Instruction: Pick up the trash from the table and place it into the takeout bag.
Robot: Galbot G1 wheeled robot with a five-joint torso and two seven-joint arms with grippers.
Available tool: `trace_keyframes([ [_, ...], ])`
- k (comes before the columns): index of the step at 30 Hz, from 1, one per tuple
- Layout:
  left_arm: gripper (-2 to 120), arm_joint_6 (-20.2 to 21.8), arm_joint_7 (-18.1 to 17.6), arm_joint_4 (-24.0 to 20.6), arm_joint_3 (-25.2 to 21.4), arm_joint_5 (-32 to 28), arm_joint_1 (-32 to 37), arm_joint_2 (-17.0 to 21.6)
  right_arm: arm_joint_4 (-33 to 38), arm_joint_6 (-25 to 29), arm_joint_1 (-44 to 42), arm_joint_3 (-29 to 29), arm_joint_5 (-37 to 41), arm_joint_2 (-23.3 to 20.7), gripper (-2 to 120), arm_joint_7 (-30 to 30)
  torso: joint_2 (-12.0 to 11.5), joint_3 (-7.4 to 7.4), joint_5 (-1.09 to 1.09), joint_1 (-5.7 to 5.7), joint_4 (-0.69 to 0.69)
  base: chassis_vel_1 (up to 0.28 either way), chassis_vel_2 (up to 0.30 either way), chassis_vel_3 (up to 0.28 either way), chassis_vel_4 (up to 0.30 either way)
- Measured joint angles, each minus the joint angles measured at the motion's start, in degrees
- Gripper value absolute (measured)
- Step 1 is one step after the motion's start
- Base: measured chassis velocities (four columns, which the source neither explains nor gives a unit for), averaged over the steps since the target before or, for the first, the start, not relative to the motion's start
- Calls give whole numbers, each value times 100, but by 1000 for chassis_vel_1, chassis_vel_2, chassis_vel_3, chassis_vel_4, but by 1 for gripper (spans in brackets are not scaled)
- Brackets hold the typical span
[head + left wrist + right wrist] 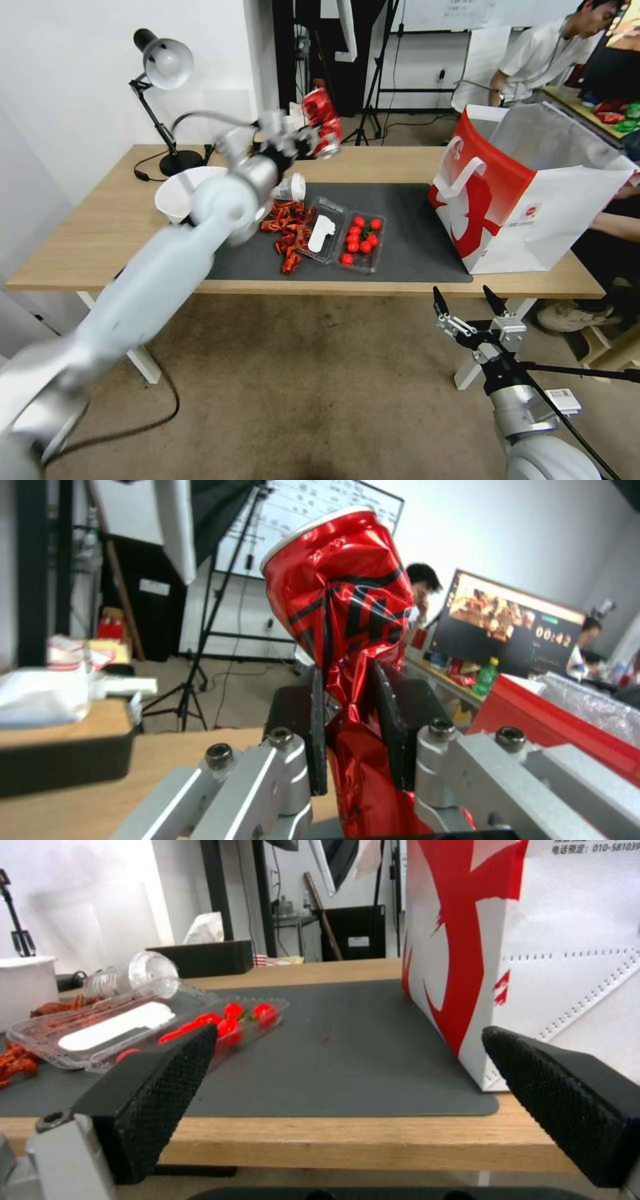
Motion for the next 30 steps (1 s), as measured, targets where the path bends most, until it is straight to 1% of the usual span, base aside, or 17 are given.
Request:
trace_keyframes([
  [1, 16, 0, 0, 0, 0, 0, 0, 0, 0, 0, 0, 0, 0, 0, 100, 0, 0, 0, 0, 0, 0, 0, 0, 0, 0],
  [3, 16, -56, 78, 439, 319, 92, -450, -392, 25, -2, -39, 24, -33, 59, 100, 3, 0, 1, 1, 0, 1, 0, 0, 0, 0],
  [4, 16, -56, 78, 439, 319, 92, -450, -392, 25, -2, -39, 24, -33, 59, 100, 3, 0, 1, 1, 0, 1, 0, 0, 0, 0],
  [6, 16, -98, 118, 896, 569, 142, -835, -1005, 29, -2, -66, 61, -54, 112, 100, 3, 0, 0, 2, -1, -5, 0, 0, 0, 0],
  [7, 16, -98, 118, 896, 569, 142, -835, -1005, 29, -2, -66, 61, -54, 112, 100, 3, 0, 0, 2, -1, -5, 0, 0, 0, 0],
  [8, 16, -119, 136, 1051, 662, 176, -947, -1215, 27, -2, -70, 78, -57, 129, 100, 4, 0, 0, 3, -1, -5, 0, 0, 0, 0],
  [9, 16, -119, 136, 1051, 662, 176, -947, -1215, 27, -2, -70, 78, -57, 129, 100, 4, 0, 0, 3, -1, -5, 0, 0, 0, 0],
  [11, 16, -202, 245, 1513, 873, 329, -1181, -1787, 27, -2, -84, 114, -65, 177, 100, 3, 0, 0, 3, -1, -5, 0, 0, 0, 0],
  [12, 16, -202, 245, 1513, 873, 329, -1181, -1787, 27, -2, -84, 114, -65, 177, 100, 3, 0, 0, 3, -1, -5, 0, 0, 0, 0],
  [14, 16, -284, 347, 1925, 945, 489, -1317, -2266, 27, -2, -114, 146, -77, 212, 100, 3, 1, 0, 2, -1, -3, 0, 0, 0, 0],
  [15, 16, -302, 383, 2044, 953, 545, -1351, -2406, 27, -2, -127, 162, -78, 224, 100, 3, 1, 0, 2, -1, -3, 0, 0, 0, 0],
  [16, 16, -302, 383, 2044, 953, 545, -1351, -2406, 27, -2, -127, 162, -78, 224, 100, 3, 1, 0, 2, -1, -3, 0, 0, 0, 0],
  [18, 16, -310, 528, 2255, 967, 693, -1408, -2694, 25, 0, -163, 219, -79, 248, 100, 1, 1, -1, 2, -1, -4, 0, 0, 0, 0],
  [22, 16, -395, 783, 2348, 1124, 869, -1426, -2836, -3, 38, -217, 306, -70, 267, 100, -9, 0, -1, 1, -1, -1, 0, 0, 0, 0],
  [24, 16, -439, 846, 2353, 1185, 918, -1426, -2841, -14, 50, -230, 329, -65, 271, 100, -13, 1, -1, 1, -1, -3, 0, 0, 0, 0],
  [26, 16, -608, 1072, 2363, 1422, 1167, -1392, -2839, -48, 84, -266, 377, -43, 269, 100, -22, 1, -1, 0, -1, -2, 0, 0, 0, 0],
  [30, 16, -731, 1196, 2366, 1648, 1473, -1279, -2839, -111, 196, -268, 413, -2, 227, 100, -29, 1, -1, 1, -1, -2, 0, 0, 0, 0],
])
